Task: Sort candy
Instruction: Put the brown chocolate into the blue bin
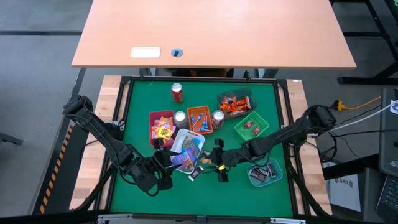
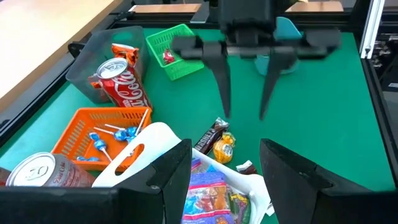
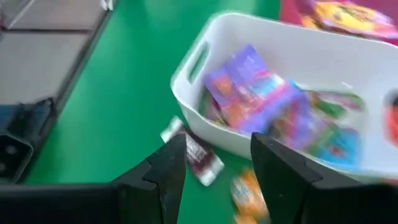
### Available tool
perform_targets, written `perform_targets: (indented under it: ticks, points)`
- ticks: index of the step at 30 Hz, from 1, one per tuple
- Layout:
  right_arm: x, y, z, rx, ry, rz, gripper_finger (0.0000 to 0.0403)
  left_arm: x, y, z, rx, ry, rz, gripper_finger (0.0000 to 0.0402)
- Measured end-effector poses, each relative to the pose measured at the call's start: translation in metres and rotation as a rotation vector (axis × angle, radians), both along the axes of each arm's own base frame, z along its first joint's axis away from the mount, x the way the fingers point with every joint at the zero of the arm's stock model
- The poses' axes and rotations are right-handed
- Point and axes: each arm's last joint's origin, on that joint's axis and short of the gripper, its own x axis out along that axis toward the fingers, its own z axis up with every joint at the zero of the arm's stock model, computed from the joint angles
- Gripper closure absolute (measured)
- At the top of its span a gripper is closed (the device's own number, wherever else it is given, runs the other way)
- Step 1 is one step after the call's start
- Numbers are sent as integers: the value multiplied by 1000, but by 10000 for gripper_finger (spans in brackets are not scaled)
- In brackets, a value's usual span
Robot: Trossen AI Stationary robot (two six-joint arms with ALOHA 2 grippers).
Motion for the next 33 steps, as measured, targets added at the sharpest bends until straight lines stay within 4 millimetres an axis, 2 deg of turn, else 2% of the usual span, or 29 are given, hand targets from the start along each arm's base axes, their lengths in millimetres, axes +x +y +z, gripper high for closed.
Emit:
perform_targets:
  ticks: [8, 22, 27, 33]
  points:
    - [20, 11, -36, 23, -11, 69, 223, 2, 2, 0, -2, -2, 7, 224]
    - [30, 15, -92, -57, 74, 95, 223, 2, 2, 1, -9, -7, 8, 224]
    - [33, 16, -106, -53, 84, 104, 223, 2, 2, 0, -8, -6, 7, 224]
    - [34, 18, -112, -36, 88, 124, 225, 2, 2, 0, -8, -6, 7, 224]
